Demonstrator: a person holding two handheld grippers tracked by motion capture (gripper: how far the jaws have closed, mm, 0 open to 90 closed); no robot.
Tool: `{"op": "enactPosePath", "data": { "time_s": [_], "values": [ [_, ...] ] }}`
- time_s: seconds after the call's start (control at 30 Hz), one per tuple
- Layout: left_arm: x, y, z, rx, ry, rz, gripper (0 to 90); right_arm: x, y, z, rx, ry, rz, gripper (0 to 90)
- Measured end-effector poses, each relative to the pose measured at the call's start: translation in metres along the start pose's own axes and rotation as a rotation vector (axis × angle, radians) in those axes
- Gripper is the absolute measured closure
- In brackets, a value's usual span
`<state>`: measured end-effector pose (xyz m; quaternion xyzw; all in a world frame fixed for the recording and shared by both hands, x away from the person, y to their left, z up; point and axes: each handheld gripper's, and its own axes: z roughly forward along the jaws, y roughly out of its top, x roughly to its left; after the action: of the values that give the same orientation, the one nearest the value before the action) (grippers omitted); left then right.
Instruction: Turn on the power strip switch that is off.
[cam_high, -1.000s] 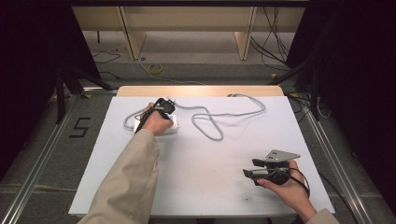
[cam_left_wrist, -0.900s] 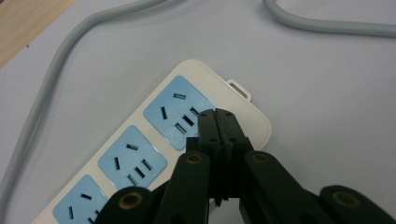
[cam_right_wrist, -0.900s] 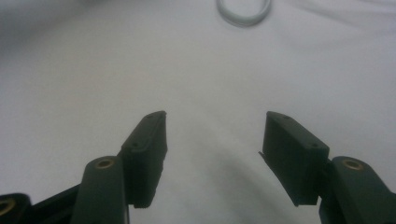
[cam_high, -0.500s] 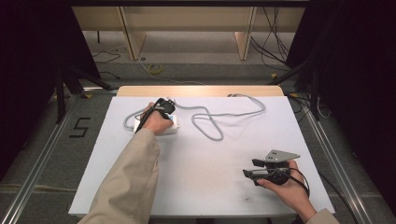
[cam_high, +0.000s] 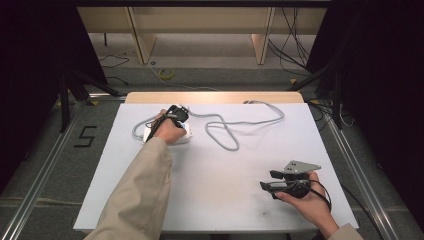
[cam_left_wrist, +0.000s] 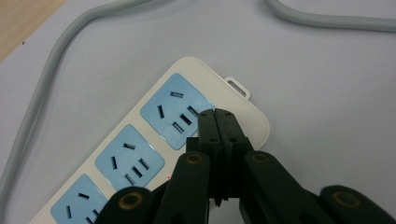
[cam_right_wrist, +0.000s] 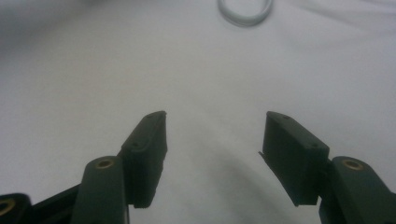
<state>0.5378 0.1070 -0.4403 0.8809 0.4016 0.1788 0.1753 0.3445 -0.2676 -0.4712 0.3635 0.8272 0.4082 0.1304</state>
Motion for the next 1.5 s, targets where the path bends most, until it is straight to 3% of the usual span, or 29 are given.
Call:
{"op": "enactPosePath", "data": {
  "time_s": [0.07,0.13,0.23,0.33,0.43,0.53,0.87,1.27,1.5],
  "values": [
    [-0.002,0.001,0.002,-0.019,-0.035,-0.017,89.9,0.000,0.000,0.000,0.001,0.000,0.000,40.6],
    [-0.006,0.004,0.003,-0.012,0.011,-0.004,90.0,0.000,0.000,0.000,-0.001,0.000,0.000,40.7],
    [-0.012,0.010,0.004,0.033,0.058,0.065,90.0,0.000,0.000,-0.001,-0.006,-0.002,0.003,40.6],
    [-0.006,0.008,0.002,0.008,0.031,0.020,90.0,-0.001,-0.001,-0.001,-0.003,0.002,0.002,40.6],
    [0.001,0.006,-0.002,0.008,0.046,0.008,90.0,-0.001,0.000,0.000,-0.004,0.006,0.005,40.6],
    [0.004,0.003,-0.002,0.031,0.030,0.010,90.0,0.000,0.000,0.001,-0.002,0.007,0.002,40.6],
    [0.002,0.003,-0.002,0.022,0.001,0.010,90.0,0.000,0.000,0.000,-0.004,0.003,0.004,40.6],
    [0.003,0.002,-0.001,0.032,-0.007,0.004,90.0,0.000,0.000,0.001,-0.002,0.007,0.001,40.6],
    [0.001,0.003,0.000,0.047,-0.001,0.021,89.9,0.000,0.000,0.001,-0.002,0.007,0.001,40.6]
  ]
}}
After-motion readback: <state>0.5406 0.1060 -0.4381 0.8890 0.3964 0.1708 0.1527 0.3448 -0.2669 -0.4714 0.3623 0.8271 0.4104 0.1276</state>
